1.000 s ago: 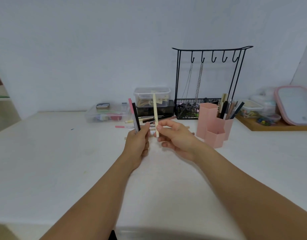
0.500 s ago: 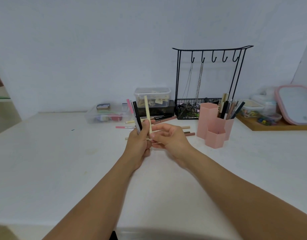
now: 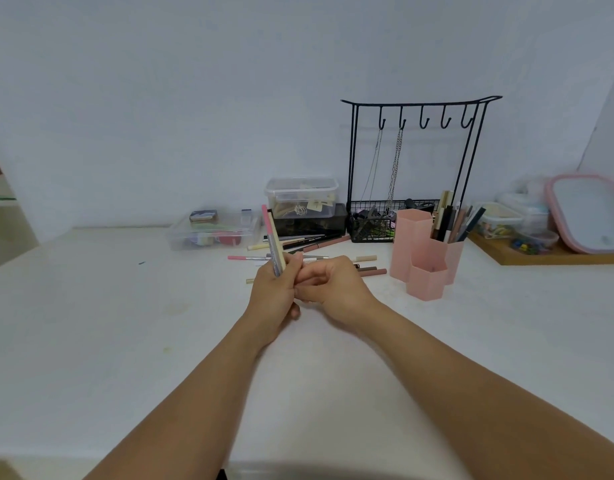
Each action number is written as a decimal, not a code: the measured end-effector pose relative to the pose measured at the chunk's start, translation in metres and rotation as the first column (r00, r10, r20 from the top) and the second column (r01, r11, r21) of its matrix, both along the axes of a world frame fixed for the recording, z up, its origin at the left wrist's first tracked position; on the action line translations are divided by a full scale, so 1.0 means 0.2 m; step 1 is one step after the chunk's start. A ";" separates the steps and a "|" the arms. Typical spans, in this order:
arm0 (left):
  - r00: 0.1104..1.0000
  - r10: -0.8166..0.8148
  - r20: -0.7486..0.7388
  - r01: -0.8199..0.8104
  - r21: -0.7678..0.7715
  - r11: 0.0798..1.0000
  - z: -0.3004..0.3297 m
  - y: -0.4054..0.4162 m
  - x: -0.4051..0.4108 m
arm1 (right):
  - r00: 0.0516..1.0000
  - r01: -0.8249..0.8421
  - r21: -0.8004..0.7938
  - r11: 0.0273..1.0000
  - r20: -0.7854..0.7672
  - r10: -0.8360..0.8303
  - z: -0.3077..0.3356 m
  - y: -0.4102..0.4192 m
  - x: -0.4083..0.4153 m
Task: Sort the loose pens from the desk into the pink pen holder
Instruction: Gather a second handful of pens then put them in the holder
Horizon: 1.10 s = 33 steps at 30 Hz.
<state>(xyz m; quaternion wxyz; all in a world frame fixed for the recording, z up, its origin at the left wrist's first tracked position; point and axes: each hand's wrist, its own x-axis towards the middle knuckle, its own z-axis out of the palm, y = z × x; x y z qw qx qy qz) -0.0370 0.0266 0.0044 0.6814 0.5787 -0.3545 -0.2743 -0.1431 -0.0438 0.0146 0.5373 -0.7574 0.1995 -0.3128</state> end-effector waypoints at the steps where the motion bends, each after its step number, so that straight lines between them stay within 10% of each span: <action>1: 1.000 0.016 -0.022 -0.016 -0.001 1.000 0.00 0.00 0.00 | 1.000 -0.002 0.015 1.000 -0.005 0.002 0.01 -0.02 -0.01; 7: 0.990 0.099 -0.102 -0.095 0.044 0.994 0.01 0.00 0.01 | 0.740 0.214 -0.687 0.694 -0.349 -0.574 0.05 -0.31 -0.17; 20: 0.981 0.154 -0.120 -0.142 0.105 0.984 0.02 0.00 0.01 | 0.634 0.084 -0.733 0.675 -0.483 -0.604 0.00 -0.39 -0.17; 27: 0.987 0.115 -0.109 -0.103 0.106 0.989 0.01 0.00 0.02 | 0.911 0.299 -0.403 0.865 -0.150 -0.384 0.08 -0.27 -0.14; 30: 0.996 0.015 -0.086 -0.009 0.067 0.998 0.02 0.01 0.00 | 0.985 0.125 0.118 0.985 0.101 -0.138 0.13 -0.14 -0.09; 33: 0.995 -0.094 -0.027 0.094 0.021 0.995 0.02 0.03 -0.01 | 0.985 -0.011 0.219 0.976 0.169 -0.027 0.11 -0.08 -0.05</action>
